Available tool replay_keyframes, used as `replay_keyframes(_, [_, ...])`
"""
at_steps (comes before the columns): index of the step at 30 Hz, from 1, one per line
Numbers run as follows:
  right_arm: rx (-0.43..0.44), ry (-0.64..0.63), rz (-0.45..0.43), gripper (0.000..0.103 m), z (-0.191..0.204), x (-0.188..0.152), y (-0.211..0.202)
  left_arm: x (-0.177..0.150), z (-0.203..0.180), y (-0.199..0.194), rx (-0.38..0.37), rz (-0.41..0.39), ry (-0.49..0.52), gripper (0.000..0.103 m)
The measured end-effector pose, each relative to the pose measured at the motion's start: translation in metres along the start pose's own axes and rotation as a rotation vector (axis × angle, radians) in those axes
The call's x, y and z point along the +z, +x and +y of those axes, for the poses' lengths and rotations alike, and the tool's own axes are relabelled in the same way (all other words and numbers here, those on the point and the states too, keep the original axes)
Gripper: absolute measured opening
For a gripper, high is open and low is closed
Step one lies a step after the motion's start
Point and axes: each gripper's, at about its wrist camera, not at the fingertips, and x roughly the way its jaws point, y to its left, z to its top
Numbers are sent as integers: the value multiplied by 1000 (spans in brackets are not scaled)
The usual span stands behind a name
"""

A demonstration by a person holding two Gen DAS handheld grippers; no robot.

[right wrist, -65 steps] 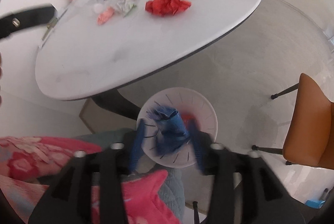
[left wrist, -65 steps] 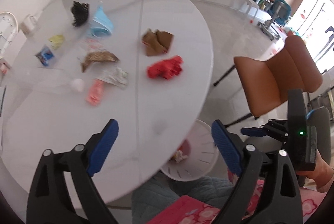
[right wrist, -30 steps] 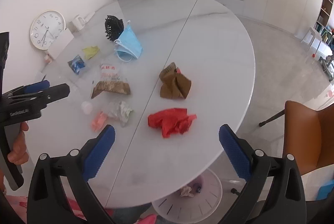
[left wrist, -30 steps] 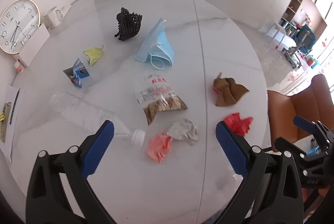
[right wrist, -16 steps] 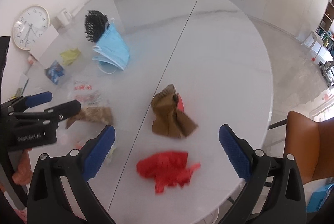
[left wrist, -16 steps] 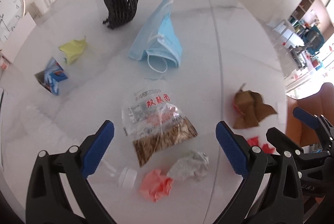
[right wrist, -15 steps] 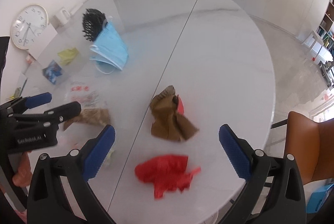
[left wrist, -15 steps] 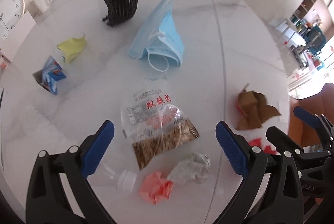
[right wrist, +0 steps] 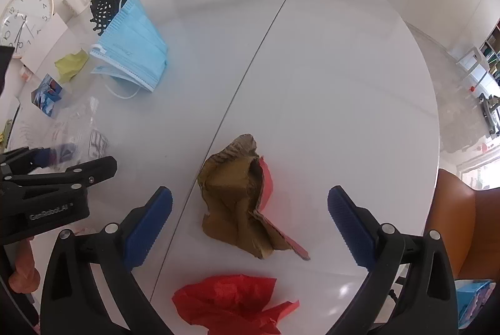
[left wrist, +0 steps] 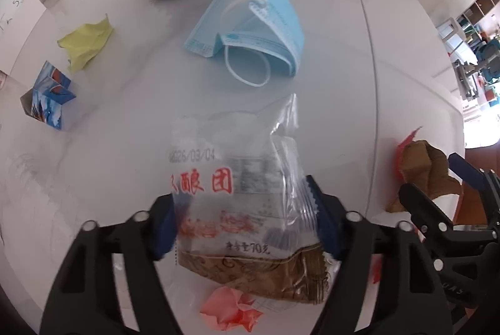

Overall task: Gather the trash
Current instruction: 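Grasp the clear snack bag with the left tool while the right tool grasps the brown paper bag, then carry both bags over the wastebasket and open both tools to drop them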

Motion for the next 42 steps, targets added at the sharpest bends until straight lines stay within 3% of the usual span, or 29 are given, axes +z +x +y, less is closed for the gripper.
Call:
replay_keyframes(5, [-15, -45, 10, 94, 7, 1, 8, -1, 5, 4, 14, -8, -13, 51])
replay_keyframes(9, [-27, -86, 50, 56, 12, -1, 20, -2, 11, 3, 11, -16, -14, 47])
replay_keyframes(11, [-21, -92, 35, 51, 12, -2, 18, -2, 11, 3, 9, -20, -9, 45])
replay_keyframes(16, [9, -72, 9, 51, 5, -1, 10, -4, 9, 0, 5, -42, 16, 39])
replay_keyframes(20, [34, -34, -21, 51, -4, 7, -5, -3, 11, -7, -43, -57, 19, 34])
replay_keyframes(25, [69, 3, -62, 51, -14, 10, -31, -6, 18, -27, -133, -108, 49, 33])
replay_keyframes(33, [95, 19, -126, 51, -15, 5, -73, -21, 19, -61, -169, -182, 92, 33])
replay_keyframes(42, [128, 66, -178, 51, -20, -36, -124, -47, 24, -112, -234, -250, 144, 33])
